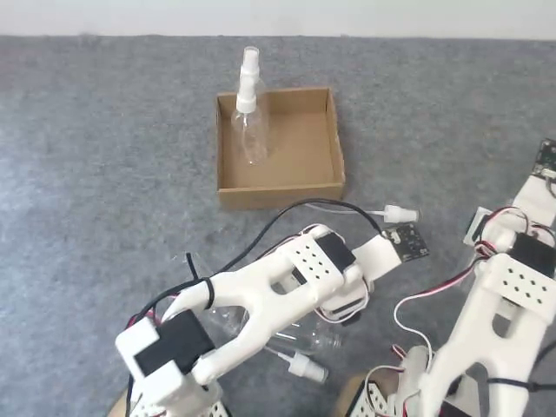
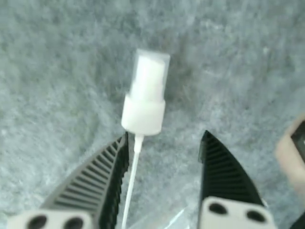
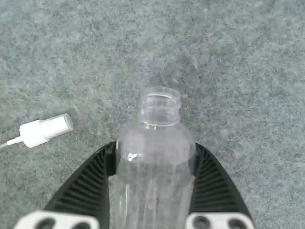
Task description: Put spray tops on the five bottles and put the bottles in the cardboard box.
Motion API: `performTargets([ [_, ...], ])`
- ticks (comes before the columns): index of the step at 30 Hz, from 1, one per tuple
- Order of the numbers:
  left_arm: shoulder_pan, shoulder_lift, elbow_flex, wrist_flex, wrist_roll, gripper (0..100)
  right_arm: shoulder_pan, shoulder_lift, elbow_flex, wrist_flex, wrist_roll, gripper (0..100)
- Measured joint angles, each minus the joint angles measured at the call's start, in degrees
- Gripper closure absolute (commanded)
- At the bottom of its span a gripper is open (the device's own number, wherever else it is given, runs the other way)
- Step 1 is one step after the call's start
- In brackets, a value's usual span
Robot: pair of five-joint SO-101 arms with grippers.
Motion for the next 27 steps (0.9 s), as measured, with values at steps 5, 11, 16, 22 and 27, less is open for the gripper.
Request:
performTargets([
  [5, 0.0, 0.0, -0.2, -3.0, 0.0, 77, 0.0, 0.0, 0.0, 0.0, 0.0, 96.4],
  [11, 0.0, 0.0, -0.9, -4.0, -2.0, 78, 0.0, 0.0, 0.0, 0.0, 0.0, 96.4],
  [16, 0.0, 4.2, -3.5, -4.0, -2.2, 79, 0.0, 0.0, 0.0, 0.0, 0.0, 96.4],
  [22, 0.0, 12.8, -11.2, -0.4, -2.2, 86, 0.0, 0.0, 0.0, 0.0, 0.0, 96.4],
  [27, 0.1, 14.9, -14.0, 1.3, -2.2, 92, 0.0, 0.0, 0.0, 0.0, 0.0, 96.4],
])
